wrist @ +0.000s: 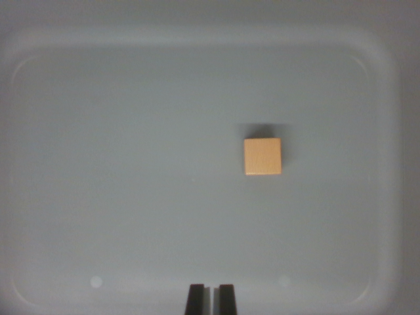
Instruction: Push wooden cube
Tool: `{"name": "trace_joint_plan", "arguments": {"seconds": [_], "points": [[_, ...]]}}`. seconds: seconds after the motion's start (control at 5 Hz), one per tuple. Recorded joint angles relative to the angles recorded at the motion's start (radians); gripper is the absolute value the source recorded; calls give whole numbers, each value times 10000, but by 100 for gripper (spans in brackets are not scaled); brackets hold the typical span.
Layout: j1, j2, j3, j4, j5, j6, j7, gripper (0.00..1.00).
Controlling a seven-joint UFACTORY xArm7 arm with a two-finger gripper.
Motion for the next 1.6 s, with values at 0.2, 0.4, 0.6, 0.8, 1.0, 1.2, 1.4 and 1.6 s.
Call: {"name": "trace_joint_plan", "arguments": {"seconds": [0.2, 0.4, 0.6, 0.8, 1.0, 1.2, 1.4, 1.6], "points": [[0, 0, 0, 0, 0, 0, 0, 0], [-1, 3, -1, -7, 1, -9, -2, 0], [-1, 3, -1, -7, 1, -9, -2, 0], [-4, 22, -5, -51, 4, -70, -16, 0], [-4, 22, -5, -51, 4, -70, -16, 0], [-11, 58, -12, -134, 12, -185, -42, 0], [-11, 58, -12, -134, 12, -185, -42, 0], [-21, 109, -23, -253, 22, -351, -79, 0]]}}
